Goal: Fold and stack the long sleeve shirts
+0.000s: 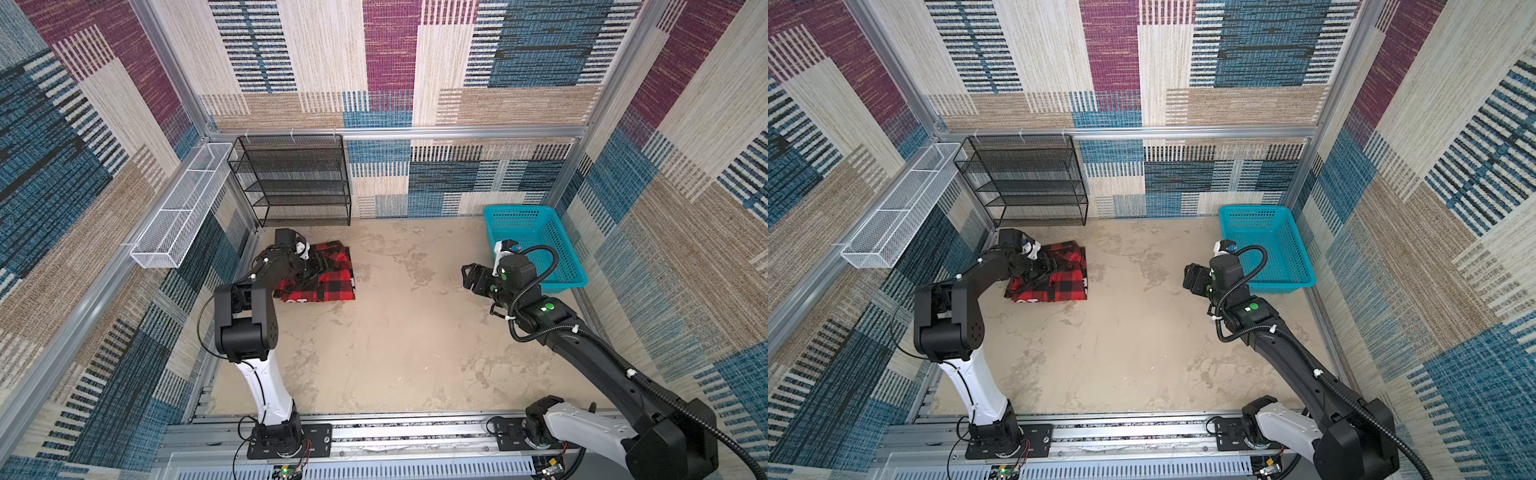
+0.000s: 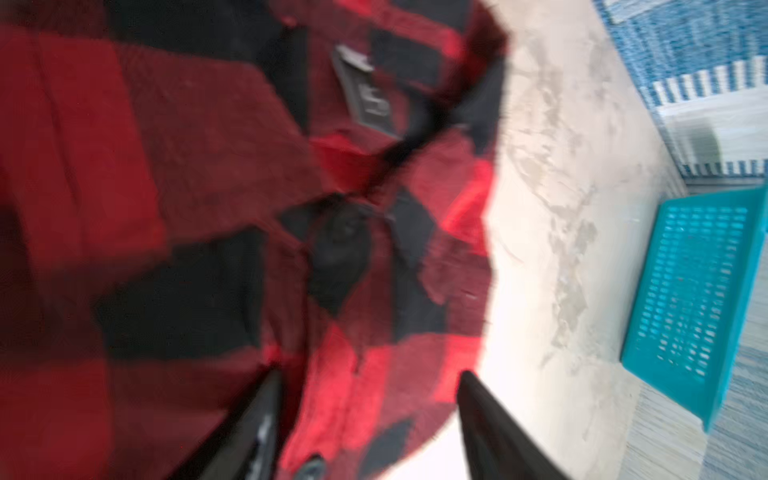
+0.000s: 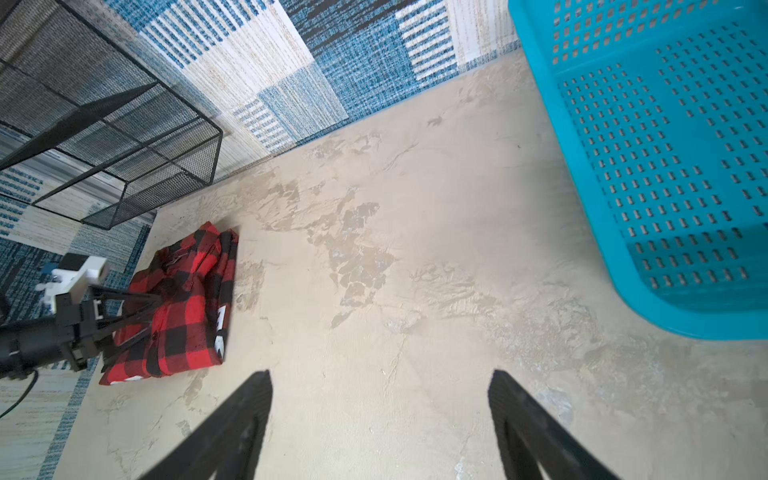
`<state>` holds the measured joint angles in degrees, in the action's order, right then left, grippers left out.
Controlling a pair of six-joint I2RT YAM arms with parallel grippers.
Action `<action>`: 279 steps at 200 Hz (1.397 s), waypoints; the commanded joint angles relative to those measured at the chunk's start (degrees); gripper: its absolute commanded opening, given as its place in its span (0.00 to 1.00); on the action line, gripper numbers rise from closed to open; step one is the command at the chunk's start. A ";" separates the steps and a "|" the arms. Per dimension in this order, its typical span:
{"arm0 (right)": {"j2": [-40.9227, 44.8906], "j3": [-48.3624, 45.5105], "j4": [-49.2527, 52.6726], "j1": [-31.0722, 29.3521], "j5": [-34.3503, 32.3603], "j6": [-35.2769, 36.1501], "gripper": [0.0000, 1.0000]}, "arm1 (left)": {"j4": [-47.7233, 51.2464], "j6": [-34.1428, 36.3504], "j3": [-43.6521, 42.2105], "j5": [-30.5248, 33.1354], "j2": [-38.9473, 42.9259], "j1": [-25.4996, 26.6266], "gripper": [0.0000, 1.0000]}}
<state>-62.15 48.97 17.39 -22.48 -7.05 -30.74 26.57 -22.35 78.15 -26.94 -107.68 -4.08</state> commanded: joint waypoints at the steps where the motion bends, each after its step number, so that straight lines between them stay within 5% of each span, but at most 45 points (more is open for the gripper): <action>1: 1.99 -1.38 -1.99 0.10 -3.42 1.38 1.00 | 2.14 0.74 -2.74 0.52 8.77 0.04 0.85; 14: 3.24 -2.96 -3.06 0.41 -5.44 1.94 1.00 | 2.90 0.90 -4.86 1.88 14.97 0.03 1.00; 68: 10.24 -14.99 -15.10 2.25 -12.51 8.98 1.00 | 0.76 1.76 -18.34 21.35 39.20 0.03 0.99; 127: 20.26 -34.02 -34.10 2.57 -24.88 23.82 1.00 | -17.92 5.47 -42.28 40.40 55.56 0.03 0.99; 186: 12.97 -44.52 -52.82 6.91 -26.77 26.43 1.00 | -38.09 9.72 -50.61 40.22 46.30 -0.05 0.99; 236: 10.72 -45.47 -59.31 14.84 -16.68 27.62 1.00 | -52.47 10.74 -54.84 35.48 35.03 -0.26 0.99; 279: 0.55 -42.82 -67.48 17.30 -10.18 31.21 1.00 | -60.00 15.34 -53.48 32.82 29.87 -0.32 0.99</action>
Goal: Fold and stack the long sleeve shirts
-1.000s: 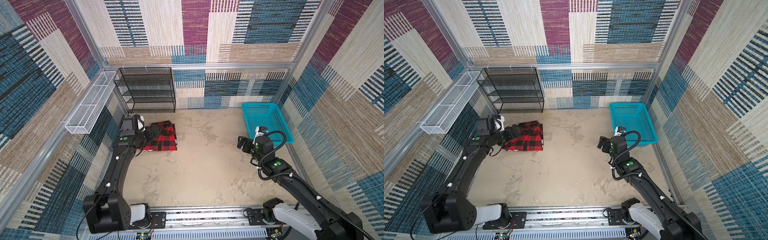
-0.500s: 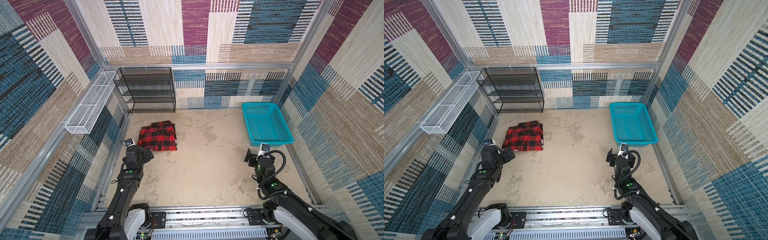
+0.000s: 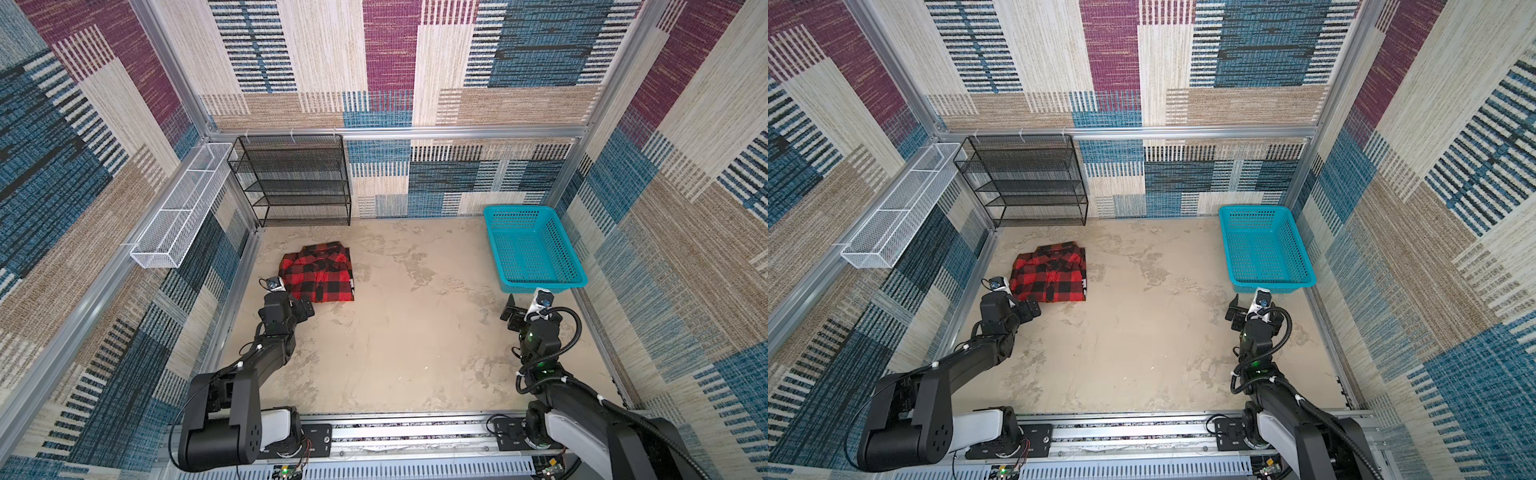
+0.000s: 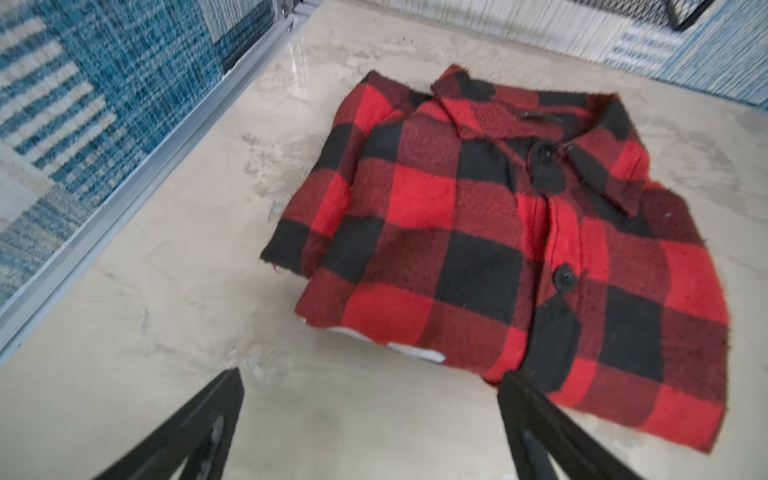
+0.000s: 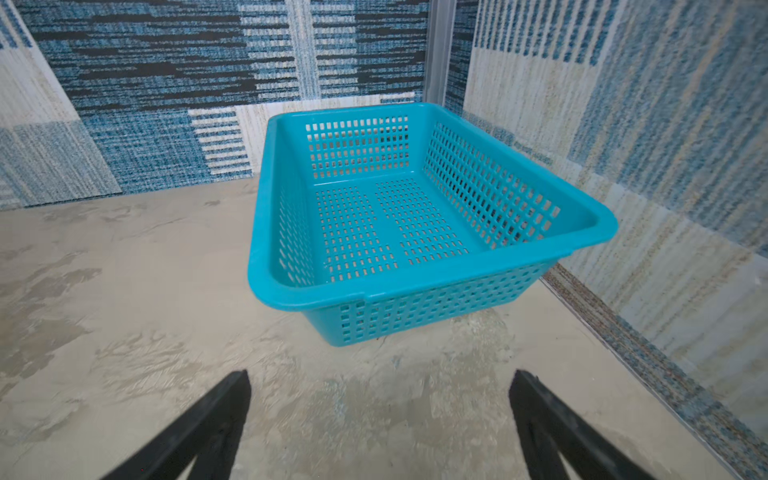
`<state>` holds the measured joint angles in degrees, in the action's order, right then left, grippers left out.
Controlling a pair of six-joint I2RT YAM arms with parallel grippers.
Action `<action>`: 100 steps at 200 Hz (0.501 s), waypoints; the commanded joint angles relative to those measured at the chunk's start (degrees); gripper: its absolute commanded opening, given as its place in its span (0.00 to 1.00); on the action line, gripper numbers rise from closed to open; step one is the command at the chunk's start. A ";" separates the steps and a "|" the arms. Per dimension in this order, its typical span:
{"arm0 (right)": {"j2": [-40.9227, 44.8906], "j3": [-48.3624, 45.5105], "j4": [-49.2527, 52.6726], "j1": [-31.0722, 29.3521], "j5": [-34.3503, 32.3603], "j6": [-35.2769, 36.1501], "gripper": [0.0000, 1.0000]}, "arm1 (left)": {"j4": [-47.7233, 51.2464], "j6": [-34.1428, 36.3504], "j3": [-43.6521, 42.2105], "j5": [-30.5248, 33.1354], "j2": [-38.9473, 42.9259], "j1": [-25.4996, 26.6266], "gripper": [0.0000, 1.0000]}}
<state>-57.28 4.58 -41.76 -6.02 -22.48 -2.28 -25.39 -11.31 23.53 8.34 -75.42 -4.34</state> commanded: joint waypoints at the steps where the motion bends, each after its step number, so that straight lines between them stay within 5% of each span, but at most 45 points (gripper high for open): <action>1: -4.55 1.62 -8.60 0.93 5.43 2.83 1.00 | -8.03 4.38 1.33 -2.50 -2.51 -0.06 0.99; 63: -15.38 4.47 -19.66 4.39 15.37 2.81 1.00 | -25.45 8.41 -1.16 -8.87 -12.77 -0.06 0.99; 100: -19.58 7.27 -21.01 4.52 16.34 4.98 1.00 | -23.19 8.33 -0.91 -9.07 -11.78 -0.06 0.99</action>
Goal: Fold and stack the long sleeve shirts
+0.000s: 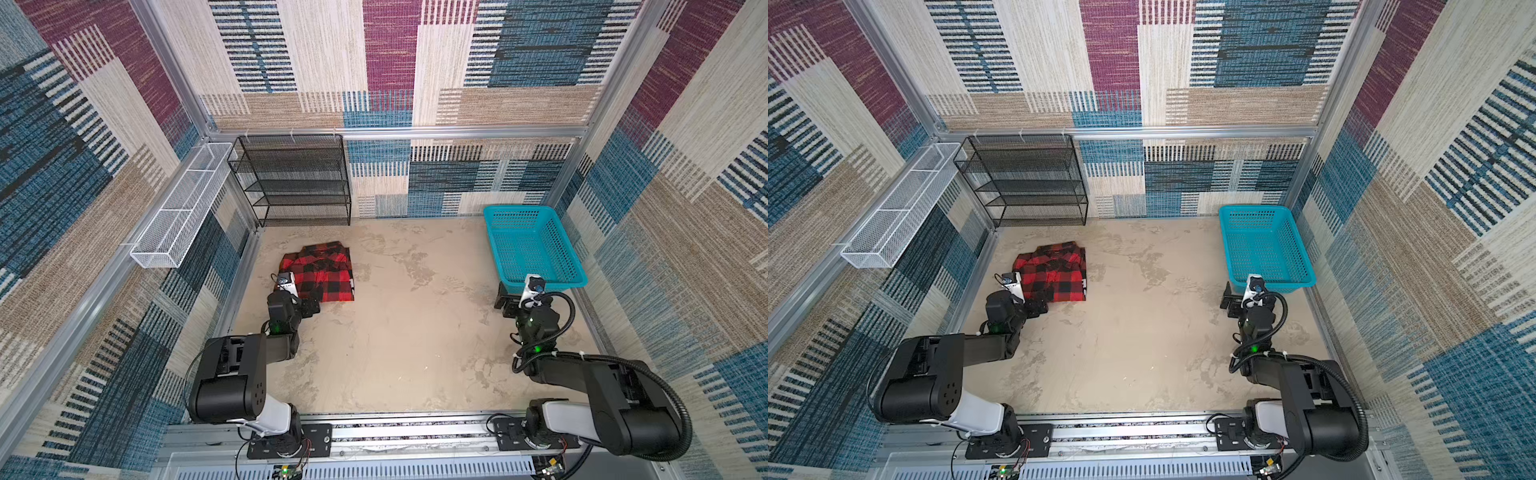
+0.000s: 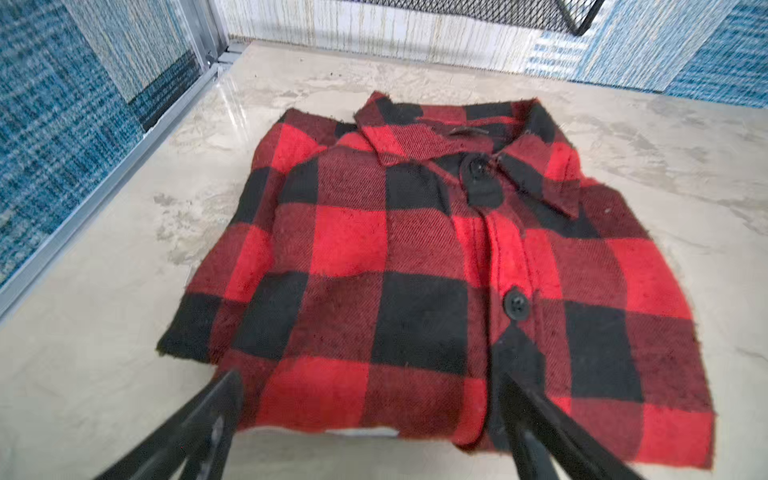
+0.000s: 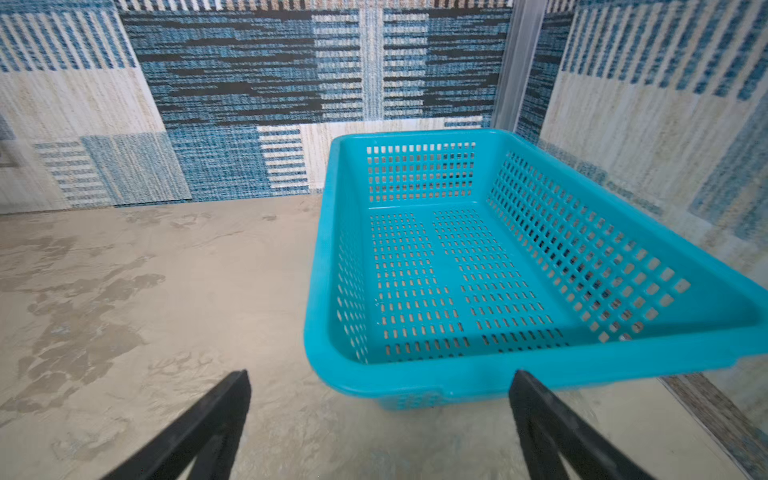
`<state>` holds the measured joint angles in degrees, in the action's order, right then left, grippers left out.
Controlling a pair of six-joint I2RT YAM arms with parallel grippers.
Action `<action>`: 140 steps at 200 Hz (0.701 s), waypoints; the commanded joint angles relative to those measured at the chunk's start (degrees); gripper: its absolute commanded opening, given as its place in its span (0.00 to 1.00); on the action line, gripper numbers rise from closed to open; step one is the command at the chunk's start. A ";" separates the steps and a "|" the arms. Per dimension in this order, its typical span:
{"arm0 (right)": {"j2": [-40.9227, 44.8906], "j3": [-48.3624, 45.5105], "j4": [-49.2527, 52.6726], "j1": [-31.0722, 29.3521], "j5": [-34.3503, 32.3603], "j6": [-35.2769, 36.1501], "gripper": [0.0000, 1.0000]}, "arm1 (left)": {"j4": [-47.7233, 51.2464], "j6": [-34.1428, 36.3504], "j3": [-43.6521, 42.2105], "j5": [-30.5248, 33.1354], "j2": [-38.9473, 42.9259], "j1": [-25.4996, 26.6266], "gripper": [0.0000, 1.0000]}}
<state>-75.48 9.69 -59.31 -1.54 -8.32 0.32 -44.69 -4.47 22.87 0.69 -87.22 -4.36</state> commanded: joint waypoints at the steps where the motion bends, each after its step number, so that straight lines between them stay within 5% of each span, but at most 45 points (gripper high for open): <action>1: -1.31 2.30 -2.97 0.04 2.17 2.44 1.00 | -3.68 1.44 -0.23 -1.36 0.07 -0.04 0.99; 51: 12.75 -4.47 4.43 0.05 1.28 0.51 1.00 | 0.48 4.64 2.87 -8.76 -1.13 0.01 0.99; 92: 23.13 -7.84 10.62 0.04 -0.20 0.55 1.00 | 0.23 4.74 2.84 -8.77 -1.20 0.16 0.99; 114: 23.32 -6.62 14.34 0.03 -4.10 0.30 1.00 | 0.36 4.73 2.88 -8.77 -1.11 0.14 0.99; 140: 15.81 -5.82 5.16 0.11 -1.52 1.98 1.00 | 0.32 4.73 2.88 -8.80 -1.07 0.14 0.99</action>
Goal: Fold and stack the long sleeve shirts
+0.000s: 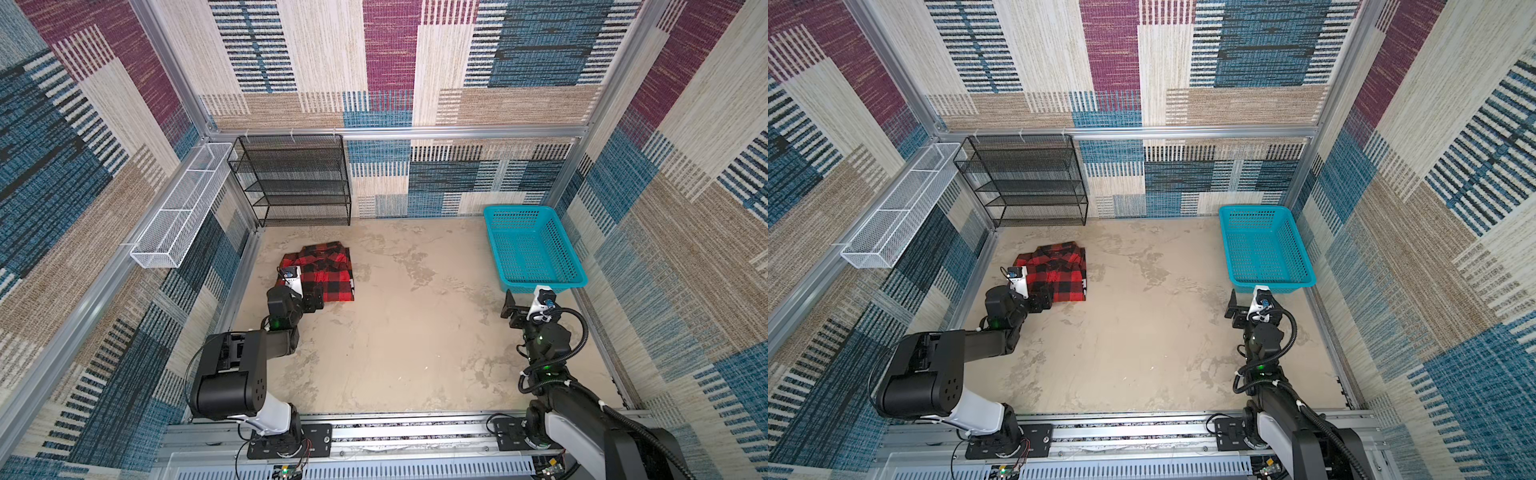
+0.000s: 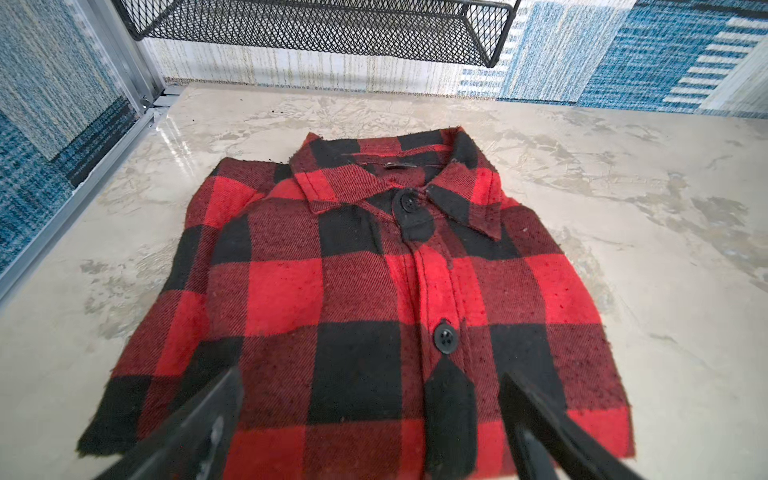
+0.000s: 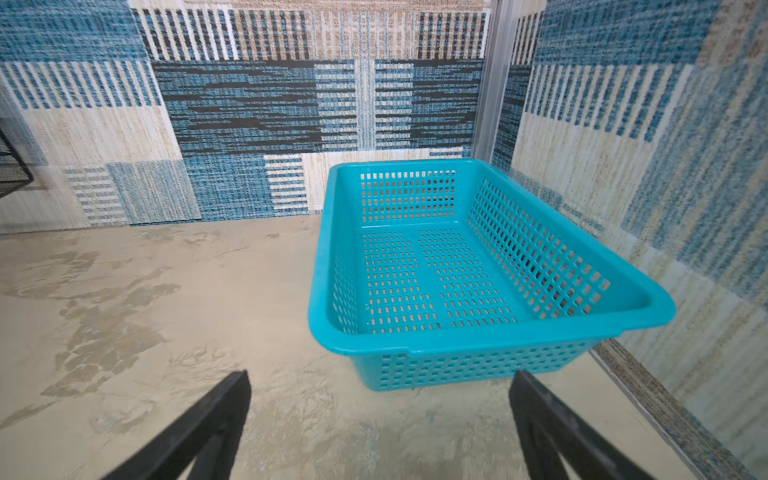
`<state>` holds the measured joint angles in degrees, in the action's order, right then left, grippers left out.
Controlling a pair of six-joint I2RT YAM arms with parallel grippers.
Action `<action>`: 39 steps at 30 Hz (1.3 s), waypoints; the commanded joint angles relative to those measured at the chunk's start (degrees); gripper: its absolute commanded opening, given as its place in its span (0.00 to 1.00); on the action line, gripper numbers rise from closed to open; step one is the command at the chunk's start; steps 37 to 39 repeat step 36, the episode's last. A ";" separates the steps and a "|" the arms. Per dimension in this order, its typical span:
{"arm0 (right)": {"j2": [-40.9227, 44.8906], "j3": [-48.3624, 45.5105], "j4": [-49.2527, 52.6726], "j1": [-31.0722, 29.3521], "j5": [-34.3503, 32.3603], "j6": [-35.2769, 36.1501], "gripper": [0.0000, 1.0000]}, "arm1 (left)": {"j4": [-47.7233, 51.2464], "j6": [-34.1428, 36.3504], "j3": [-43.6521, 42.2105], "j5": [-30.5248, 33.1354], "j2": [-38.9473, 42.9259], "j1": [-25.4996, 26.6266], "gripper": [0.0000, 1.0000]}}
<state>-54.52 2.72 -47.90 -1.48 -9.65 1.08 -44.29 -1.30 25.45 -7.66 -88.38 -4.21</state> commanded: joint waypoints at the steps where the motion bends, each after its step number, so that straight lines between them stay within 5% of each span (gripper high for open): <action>1: -5.59 1.37 -6.46 0.01 -0.10 1.25 1.00 | -0.08 1.56 0.30 -0.44 0.07 -0.01 0.99; 13: -34.51 7.90 -30.50 -0.04 5.46 0.85 1.00 | -0.09 1.58 0.30 -0.43 0.05 -0.01 0.99; 39: -33.41 9.47 -25.43 1.75 9.99 0.20 1.00 | -0.09 1.56 0.30 -0.43 -0.01 -0.01 0.99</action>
